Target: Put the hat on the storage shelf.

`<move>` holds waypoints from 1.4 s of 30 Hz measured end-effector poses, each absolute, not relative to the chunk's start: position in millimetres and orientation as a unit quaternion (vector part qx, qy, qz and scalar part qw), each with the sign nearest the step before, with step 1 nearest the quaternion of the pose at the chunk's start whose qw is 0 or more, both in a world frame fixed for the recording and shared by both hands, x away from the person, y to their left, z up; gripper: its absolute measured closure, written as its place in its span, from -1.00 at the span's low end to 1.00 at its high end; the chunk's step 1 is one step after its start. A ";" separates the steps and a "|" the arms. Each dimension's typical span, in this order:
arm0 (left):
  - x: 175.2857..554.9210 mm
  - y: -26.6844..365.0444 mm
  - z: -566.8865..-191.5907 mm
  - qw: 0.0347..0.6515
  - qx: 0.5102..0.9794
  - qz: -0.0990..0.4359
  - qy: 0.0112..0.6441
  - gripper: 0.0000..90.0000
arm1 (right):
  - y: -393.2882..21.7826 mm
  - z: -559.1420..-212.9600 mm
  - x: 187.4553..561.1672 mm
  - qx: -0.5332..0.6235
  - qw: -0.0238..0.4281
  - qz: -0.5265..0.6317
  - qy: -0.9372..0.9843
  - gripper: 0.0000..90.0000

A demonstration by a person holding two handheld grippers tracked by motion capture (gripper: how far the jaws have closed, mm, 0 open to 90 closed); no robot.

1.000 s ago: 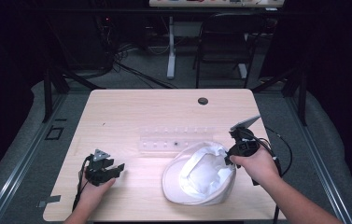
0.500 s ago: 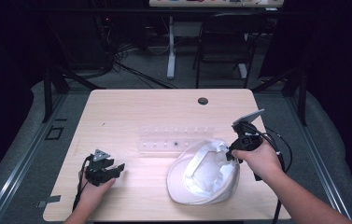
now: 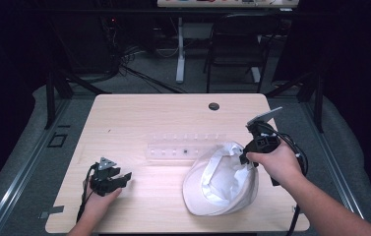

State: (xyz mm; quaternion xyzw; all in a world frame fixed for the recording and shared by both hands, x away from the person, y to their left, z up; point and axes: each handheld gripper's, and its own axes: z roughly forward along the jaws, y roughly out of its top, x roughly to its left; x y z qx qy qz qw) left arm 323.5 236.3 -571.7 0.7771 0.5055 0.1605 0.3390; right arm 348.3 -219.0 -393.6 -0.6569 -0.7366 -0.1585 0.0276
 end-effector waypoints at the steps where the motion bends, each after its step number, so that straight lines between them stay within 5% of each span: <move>1: 323.5 236.3 -571.7 0.339 0.777 0.161 0.505 0.05 | -219.6 -392.1 348.3 -0.654 0.031 -0.159 -0.739 0.79; 19: 323.5 235.7 -571.9 0.339 0.777 0.159 0.505 0.05 | -227.6 -378.4 346.2 -0.656 0.163 -0.232 -0.700 0.79; 42: 323.7 232.3 -572.6 0.341 0.782 0.161 0.496 0.05 | -228.4 -355.3 354.4 -0.630 0.226 -0.357 -0.651 0.80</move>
